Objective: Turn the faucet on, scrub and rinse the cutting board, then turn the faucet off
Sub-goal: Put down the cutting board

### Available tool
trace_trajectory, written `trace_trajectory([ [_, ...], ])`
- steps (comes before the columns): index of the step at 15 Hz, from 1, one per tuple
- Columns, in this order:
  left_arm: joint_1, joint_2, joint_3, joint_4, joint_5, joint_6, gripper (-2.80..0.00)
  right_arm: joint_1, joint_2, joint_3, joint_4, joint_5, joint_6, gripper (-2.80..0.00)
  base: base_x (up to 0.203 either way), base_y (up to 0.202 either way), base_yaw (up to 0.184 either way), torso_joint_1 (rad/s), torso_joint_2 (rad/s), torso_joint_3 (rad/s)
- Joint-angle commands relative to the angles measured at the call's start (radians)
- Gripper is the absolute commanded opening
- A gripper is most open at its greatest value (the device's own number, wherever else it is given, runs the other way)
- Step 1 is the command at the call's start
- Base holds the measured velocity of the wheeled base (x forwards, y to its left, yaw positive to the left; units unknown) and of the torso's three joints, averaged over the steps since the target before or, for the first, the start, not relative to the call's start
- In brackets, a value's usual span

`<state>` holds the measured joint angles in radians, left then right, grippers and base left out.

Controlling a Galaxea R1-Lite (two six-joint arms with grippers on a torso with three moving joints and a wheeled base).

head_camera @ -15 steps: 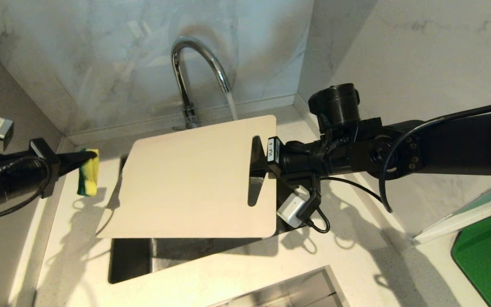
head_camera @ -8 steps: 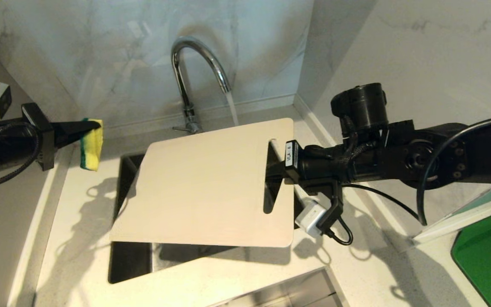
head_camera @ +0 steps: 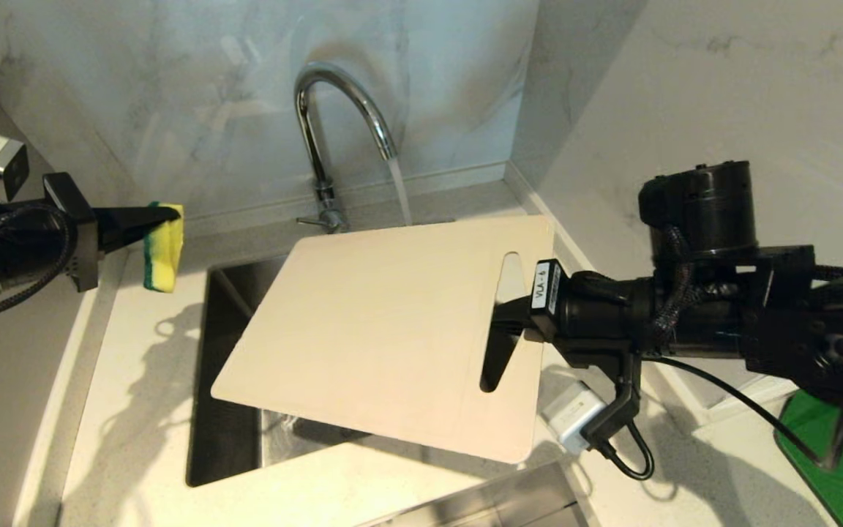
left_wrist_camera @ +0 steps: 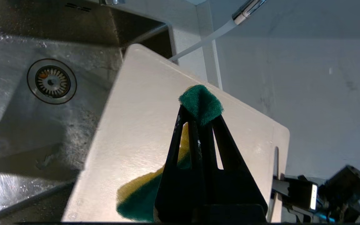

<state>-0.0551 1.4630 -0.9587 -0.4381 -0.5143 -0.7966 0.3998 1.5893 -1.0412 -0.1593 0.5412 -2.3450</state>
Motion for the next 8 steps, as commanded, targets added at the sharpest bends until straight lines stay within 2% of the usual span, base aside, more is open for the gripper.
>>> trace_trajectory([
  [1, 0.000, -0.001, 0.002, -0.002, -0.003, -0.004, -2.80, 0.001, -0.082, 0.106, -0.065, -0.022, 0.019, -2.80, 0.000, 0.000, 0.000, 0.000, 0.00, 0.000],
  [5, -0.013, -0.007, 0.005, 0.002, -0.003, -0.004, -2.80, 0.000, -0.149, 0.222, -0.102, -0.088, 0.077, -2.80, 0.000, 0.000, 0.000, 0.000, 0.00, 0.000],
  [8, -0.025, -0.003, 0.005, 0.022, -0.003, -0.004, -2.80, -0.019, -0.215, 0.322, -0.194, -0.109, 0.156, -2.80, 0.000, 0.000, 0.000, 0.000, 0.00, 0.000],
])
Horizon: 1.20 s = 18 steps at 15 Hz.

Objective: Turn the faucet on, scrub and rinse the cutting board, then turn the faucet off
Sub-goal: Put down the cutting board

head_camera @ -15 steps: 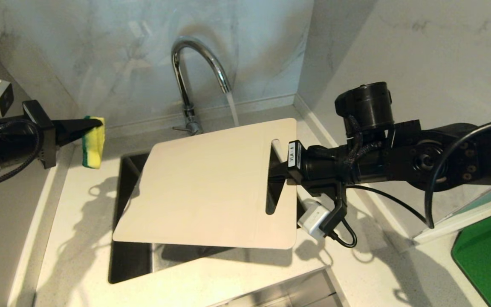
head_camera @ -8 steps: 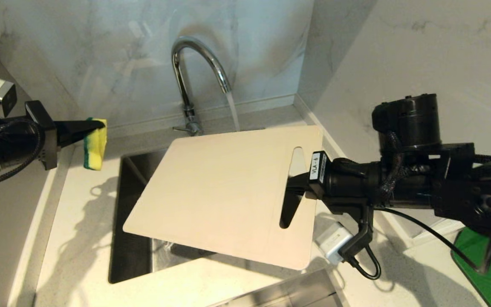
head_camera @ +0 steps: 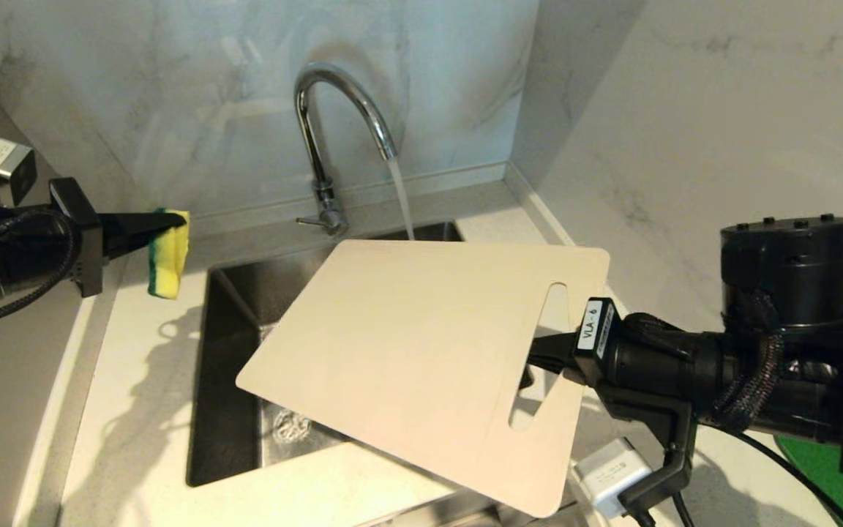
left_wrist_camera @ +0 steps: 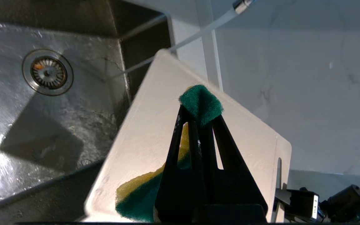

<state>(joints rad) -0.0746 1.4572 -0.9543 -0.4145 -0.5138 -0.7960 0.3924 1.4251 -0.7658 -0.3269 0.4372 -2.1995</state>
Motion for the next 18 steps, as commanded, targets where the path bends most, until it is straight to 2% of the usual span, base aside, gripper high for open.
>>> trace_trajectory([
  [1, -0.010, 0.004, 0.000, -0.001, -0.002, -0.005, -2.80, -0.039, -0.081, 0.082, -0.046, -0.017, 0.037, -2.80, 0.000, 0.000, 0.000, 0.000, 0.00, 0.000],
  [5, -0.010, 0.009, 0.003, -0.001, -0.002, -0.005, -2.80, -0.138, -0.153, 0.151, -0.059, -0.026, 0.066, -2.80, 0.000, 0.000, 0.000, 0.000, 0.00, 0.000],
  [8, -0.008, 0.017, 0.003, -0.001, -0.002, -0.005, -2.80, -0.162, -0.191, 0.224, -0.058, -0.038, 0.169, -2.80, 0.000, 0.000, 0.000, 0.000, 0.00, 0.000],
  [11, -0.008, 0.024, 0.011, -0.001, -0.002, -0.003, -2.80, -0.218, -0.183, 0.232, -0.058, -0.046, 0.244, -2.80, 0.000, 0.000, 0.000, 0.000, 0.00, 0.000],
  [18, -0.014, 0.136, 0.027, -0.006, 0.001, 0.006, -2.80, -0.332, -0.097, 0.140, -0.060, -0.052, 0.254, -2.80, 0.000, 0.000, 0.000, 0.000, 0.00, 0.000],
])
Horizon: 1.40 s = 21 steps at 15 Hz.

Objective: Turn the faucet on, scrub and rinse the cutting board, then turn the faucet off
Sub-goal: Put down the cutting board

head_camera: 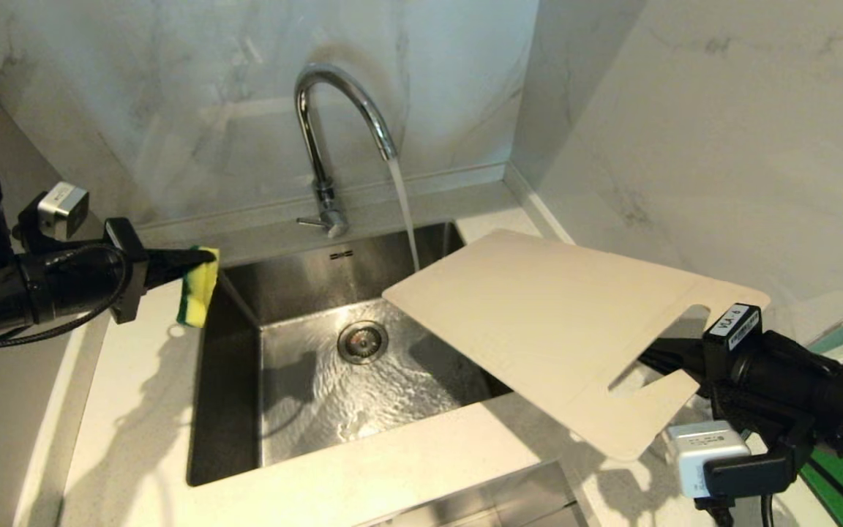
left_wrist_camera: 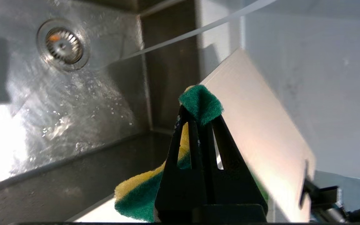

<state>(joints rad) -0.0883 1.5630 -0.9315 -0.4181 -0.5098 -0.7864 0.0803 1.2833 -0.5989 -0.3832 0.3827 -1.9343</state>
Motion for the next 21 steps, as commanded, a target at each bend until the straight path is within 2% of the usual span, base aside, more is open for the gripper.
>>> trace_trajectory([
  [1, -0.001, 0.045, 0.009, -0.004, -0.002, -0.002, -2.80, -0.025, 0.067, -0.046, -0.005, 0.000, -0.012, -2.80, 0.000, 0.000, 0.000, 0.000, 0.00, 0.000],
  [5, 0.002, 0.071, 0.010, -0.005, -0.001, -0.001, -2.80, -0.029, 0.161, -0.132, -0.005, -0.010, 0.020, -2.80, 0.000, 0.000, 0.000, 0.000, 0.00, 0.000],
  [12, 0.004, 0.091, 0.008, -0.005, -0.001, -0.001, -2.80, -0.047, 0.262, -0.144, -0.125, -0.094, 0.079, -2.80, 0.000, 0.000, 0.000, 0.000, 0.00, 0.000],
  [21, -0.002, 0.134, 0.011, -0.005, -0.002, -0.002, -2.80, -0.075, 0.263, -0.059, -0.143, -0.123, 0.080, -2.80, 0.000, 0.000, 0.000, 0.000, 0.00, 0.000],
])
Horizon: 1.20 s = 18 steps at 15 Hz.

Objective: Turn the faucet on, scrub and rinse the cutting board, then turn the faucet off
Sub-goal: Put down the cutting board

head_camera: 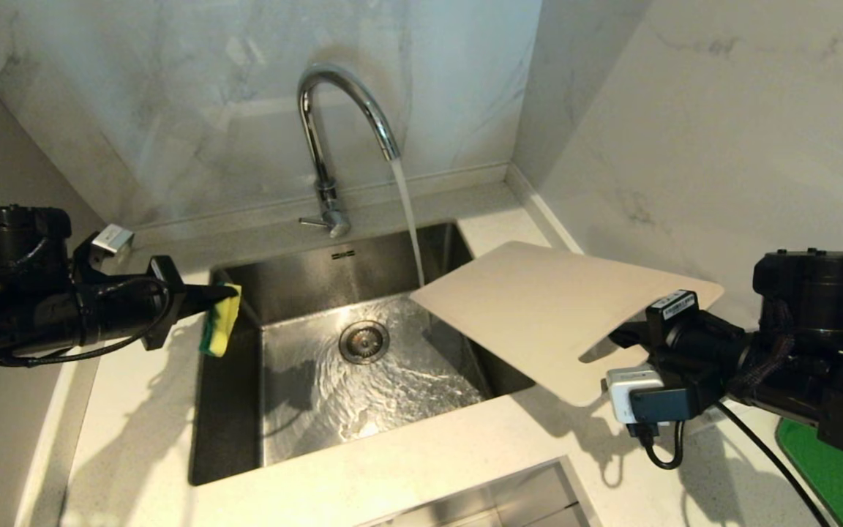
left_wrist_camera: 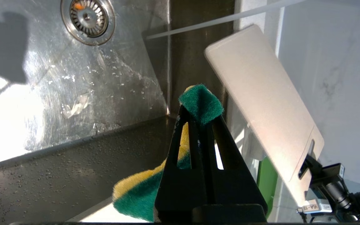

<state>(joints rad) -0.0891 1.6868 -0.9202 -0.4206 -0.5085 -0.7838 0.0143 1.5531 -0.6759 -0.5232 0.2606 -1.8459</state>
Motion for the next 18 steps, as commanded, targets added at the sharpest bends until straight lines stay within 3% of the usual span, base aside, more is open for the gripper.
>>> trace_trajectory([
  [1, -0.001, 0.012, 0.000, -0.003, -0.004, -0.005, -2.80, -0.019, -0.013, 0.034, -0.003, -0.004, -0.009, -2.80, 0.000, 0.000, 0.000, 0.000, 0.00, 0.000],
  [12, -0.017, 0.013, 0.014, -0.004, -0.002, -0.003, -2.80, -0.030, -0.084, 0.159, 0.004, -0.026, -0.006, -2.80, 0.000, 0.000, 0.000, 0.000, 0.00, 0.000],
  [18, -0.019, 0.017, 0.015, -0.004, -0.002, -0.002, -2.80, -0.027, -0.072, 0.112, 0.210, -0.123, -0.006, -2.80, 0.000, 0.000, 0.000, 0.000, 0.00, 0.000],
])
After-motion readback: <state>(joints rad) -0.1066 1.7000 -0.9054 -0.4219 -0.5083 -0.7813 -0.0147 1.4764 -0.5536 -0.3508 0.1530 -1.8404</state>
